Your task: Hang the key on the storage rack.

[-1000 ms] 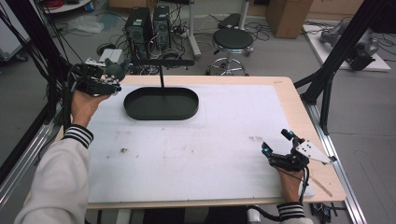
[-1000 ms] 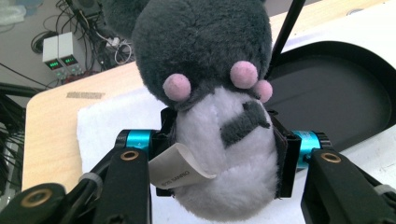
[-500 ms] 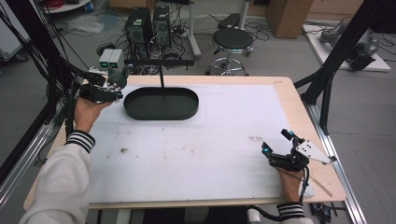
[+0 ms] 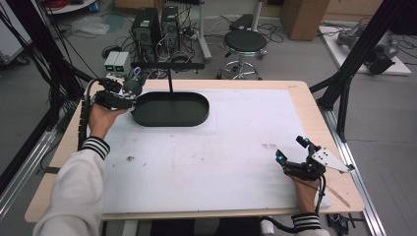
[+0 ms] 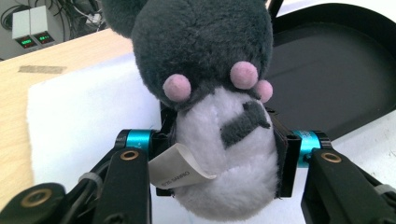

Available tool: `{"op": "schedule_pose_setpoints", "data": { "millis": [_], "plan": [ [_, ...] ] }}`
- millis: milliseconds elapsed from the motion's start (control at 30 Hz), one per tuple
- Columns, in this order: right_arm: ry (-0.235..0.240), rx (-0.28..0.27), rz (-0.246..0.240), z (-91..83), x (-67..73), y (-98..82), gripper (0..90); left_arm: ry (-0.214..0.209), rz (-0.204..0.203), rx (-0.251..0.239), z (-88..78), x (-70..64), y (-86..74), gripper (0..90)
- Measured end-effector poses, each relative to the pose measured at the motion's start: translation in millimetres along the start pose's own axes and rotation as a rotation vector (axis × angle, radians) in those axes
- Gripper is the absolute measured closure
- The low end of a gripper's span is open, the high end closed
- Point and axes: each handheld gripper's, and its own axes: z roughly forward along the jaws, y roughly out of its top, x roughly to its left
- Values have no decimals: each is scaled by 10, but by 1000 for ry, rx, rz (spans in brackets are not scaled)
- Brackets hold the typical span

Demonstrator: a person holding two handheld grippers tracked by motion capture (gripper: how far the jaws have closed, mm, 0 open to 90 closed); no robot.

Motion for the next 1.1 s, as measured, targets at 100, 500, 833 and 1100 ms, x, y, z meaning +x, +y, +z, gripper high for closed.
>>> {"op": "schedule_pose_setpoints", "data": {
  "millis": [100,500,833,1100],
  "plan": [
    [1,0,1,0,1,0,20,-9,-4,-6,64,-25,16,546],
    [1,-2,3,0,-2,-1,20,29,-16,-55,118,8,16,473],
    [1,-1,1,0,-1,-1,20,-211,-103,-311,-92,151,-69,17],
    [-2,0,1,1,2,-1,20,-224,74,-526,-526,122,-425,17]
  ]
}}
